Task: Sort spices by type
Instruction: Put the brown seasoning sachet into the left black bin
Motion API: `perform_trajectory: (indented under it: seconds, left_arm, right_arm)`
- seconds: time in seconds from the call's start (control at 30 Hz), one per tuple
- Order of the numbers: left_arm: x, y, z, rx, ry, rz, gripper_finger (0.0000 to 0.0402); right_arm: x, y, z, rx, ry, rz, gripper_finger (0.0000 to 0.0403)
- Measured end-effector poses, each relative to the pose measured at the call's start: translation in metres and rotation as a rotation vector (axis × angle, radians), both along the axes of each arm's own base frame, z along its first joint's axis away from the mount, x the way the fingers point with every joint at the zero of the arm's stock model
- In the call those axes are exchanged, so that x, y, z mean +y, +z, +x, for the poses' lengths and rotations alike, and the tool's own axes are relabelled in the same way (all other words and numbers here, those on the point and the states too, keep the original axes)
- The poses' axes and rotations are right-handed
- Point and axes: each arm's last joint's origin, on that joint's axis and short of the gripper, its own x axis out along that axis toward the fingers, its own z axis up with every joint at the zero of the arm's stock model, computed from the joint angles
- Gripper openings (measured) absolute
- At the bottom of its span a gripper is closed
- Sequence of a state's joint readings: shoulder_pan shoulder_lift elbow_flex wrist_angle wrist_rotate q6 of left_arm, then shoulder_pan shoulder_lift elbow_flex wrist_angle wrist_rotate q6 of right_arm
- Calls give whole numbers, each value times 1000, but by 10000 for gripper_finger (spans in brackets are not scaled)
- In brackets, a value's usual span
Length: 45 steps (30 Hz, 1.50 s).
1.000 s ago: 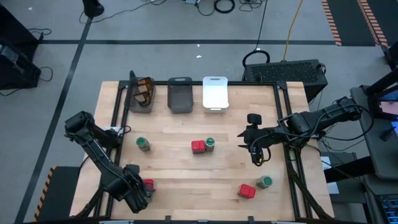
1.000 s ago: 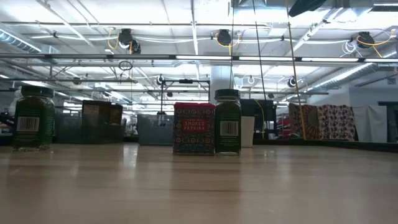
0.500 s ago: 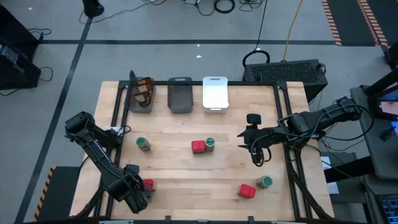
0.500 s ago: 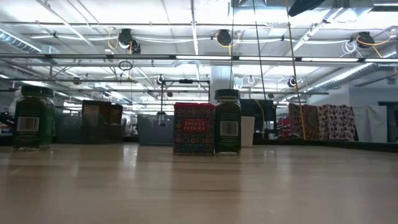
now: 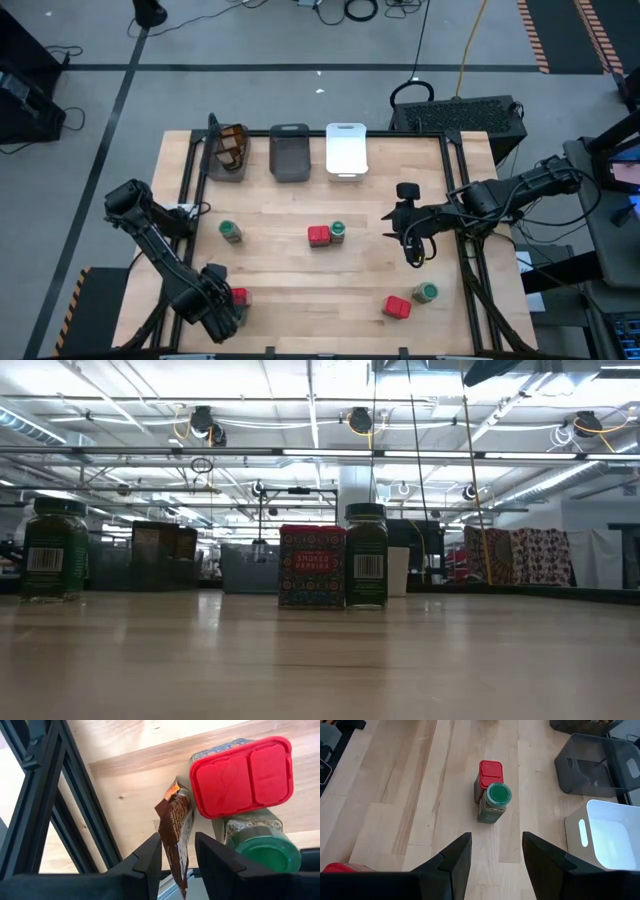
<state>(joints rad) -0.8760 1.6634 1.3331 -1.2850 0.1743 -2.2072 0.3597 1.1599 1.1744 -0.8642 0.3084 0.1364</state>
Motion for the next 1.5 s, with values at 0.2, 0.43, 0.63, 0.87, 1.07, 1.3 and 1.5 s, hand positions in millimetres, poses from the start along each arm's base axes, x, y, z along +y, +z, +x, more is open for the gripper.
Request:
perform_trajectory:
  seconds: [0.2, 0.43, 0.63, 0.87, 1.07, 1.3, 1.5]
  left_arm:
    - [-2, -9, -1, -4, -30, -27, 123]
    - [0, -12, -3, 14, -83, -28, 112]
    - [0, -12, -3, 14, -125, -37, 15]
    - [8, -6, -9, 42, -183, 6, 4]
    - [33, 22, -25, 17, -220, 41, 3]
    - [74, 59, -33, -130, -368, -15, 2]
    - [115, 99, -31, -379, -451, 8, 1]
  right_arm:
    - [0, 0, 0, 0, 0, 0, 160]
    - [0, 0, 0, 1, -1, 0, 160]
    - [0, 0, 0, 0, -3, -3, 160]
    - [0, 0, 0, 1, 13, -18, 160]
    - [0, 0, 0, 1, 17, -23, 160]
    - [-4, 0, 1, 1, -4, -22, 160]
    - [-9, 0, 3, 1, -25, -21, 160]
